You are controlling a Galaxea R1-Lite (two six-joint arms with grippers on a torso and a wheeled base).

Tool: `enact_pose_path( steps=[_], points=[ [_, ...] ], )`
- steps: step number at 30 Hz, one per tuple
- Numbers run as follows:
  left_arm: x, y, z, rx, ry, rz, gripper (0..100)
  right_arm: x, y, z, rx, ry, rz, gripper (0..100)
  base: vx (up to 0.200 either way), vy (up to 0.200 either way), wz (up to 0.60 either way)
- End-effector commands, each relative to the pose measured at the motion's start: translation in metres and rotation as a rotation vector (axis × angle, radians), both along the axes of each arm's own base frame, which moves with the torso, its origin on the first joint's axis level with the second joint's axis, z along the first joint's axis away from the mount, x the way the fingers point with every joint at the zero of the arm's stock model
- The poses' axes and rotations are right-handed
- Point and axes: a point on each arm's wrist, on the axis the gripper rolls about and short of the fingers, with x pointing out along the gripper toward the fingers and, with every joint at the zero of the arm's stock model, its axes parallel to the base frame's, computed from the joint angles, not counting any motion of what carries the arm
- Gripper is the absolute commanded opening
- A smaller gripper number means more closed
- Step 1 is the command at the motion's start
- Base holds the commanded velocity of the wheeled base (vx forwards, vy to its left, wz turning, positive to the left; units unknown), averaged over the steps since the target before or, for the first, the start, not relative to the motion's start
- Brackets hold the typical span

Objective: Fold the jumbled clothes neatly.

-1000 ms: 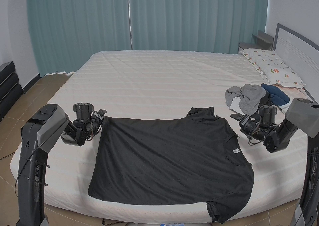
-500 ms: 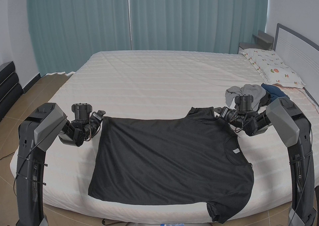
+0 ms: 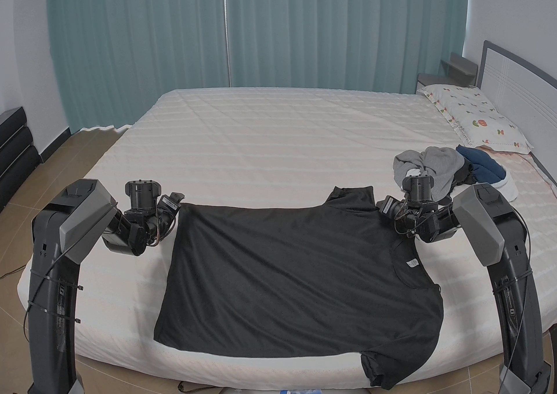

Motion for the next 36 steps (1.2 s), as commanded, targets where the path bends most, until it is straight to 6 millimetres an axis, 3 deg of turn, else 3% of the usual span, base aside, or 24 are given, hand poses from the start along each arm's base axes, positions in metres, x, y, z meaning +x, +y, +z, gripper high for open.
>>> enact_pose_path(
  steps=[1,17,23,25,36],
  points=[
    [0.0,0.0,0.001,0.001,-0.003,0.0,100,0.0,-0.002,0.0,0.001,-0.002,-0.005,0,0.0,0.0,0.0],
    [0.0,-0.001,0.001,0.003,-0.001,-0.002,100,0.018,-0.015,0.027,0.047,-0.123,-0.108,0,0.0,0.0,0.0],
    [0.002,-0.001,0.002,0.005,-0.009,-0.003,100,0.027,-0.022,0.023,0.043,-0.159,-0.147,0,0.0,0.0,0.0],
    [0.002,-0.001,0.002,0.015,-0.009,-0.008,100,0.028,-0.026,0.013,0.029,-0.152,-0.185,0,0.0,0.0,0.0],
    [0.001,-0.002,-0.001,0.029,-0.002,-0.018,100,0.03,-0.033,0.009,0.031,-0.184,-0.201,0,0.0,0.0,0.0]
  ],
)
